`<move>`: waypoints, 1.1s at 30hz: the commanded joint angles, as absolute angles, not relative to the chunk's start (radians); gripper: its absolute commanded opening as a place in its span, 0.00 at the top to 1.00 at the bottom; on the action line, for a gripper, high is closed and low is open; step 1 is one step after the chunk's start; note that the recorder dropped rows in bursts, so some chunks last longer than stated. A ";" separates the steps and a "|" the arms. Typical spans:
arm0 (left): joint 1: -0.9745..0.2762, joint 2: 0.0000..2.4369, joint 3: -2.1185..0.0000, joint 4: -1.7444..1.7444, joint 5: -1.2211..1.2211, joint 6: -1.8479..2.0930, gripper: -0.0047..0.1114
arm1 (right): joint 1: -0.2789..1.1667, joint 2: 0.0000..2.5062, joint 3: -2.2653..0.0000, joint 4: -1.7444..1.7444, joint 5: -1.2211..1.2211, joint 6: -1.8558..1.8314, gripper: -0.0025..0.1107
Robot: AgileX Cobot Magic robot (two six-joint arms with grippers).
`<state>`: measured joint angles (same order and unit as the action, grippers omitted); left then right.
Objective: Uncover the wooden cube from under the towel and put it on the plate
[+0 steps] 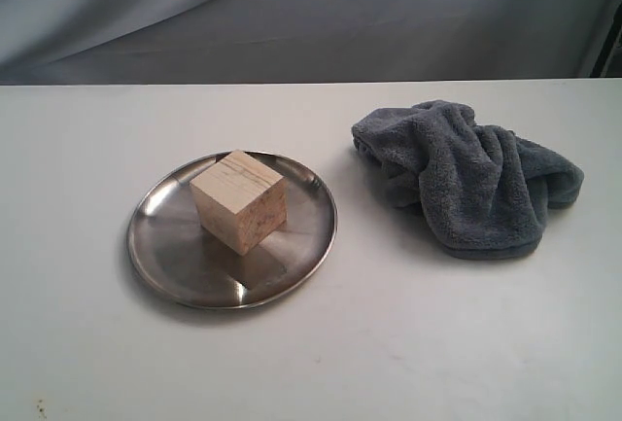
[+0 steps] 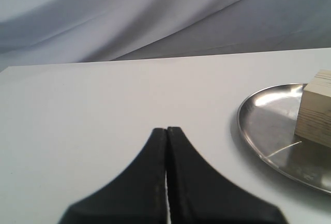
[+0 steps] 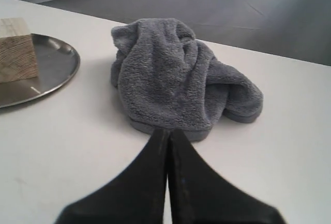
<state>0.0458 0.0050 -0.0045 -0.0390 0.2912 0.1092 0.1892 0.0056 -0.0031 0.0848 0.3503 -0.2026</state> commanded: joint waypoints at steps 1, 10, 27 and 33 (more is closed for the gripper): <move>0.048 0.000 0.000 -0.043 0.285 0.109 0.96 | 0.099 0.000 0.000 0.101 0.352 -0.194 0.98; 0.048 0.000 0.000 -0.043 0.285 0.109 0.96 | -0.037 0.000 0.000 0.142 0.352 -0.194 0.98; 0.048 0.000 0.000 -0.043 0.285 0.109 0.96 | -0.180 0.000 0.000 0.174 0.357 -0.200 0.98; 0.048 0.000 0.000 -0.043 0.285 0.109 0.96 | -0.128 0.000 0.000 0.168 0.351 -0.202 0.98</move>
<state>0.0458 0.0050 -0.0045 -0.0390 0.2912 0.1092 -0.1335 0.0056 -0.0031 0.1673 0.3570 -0.1984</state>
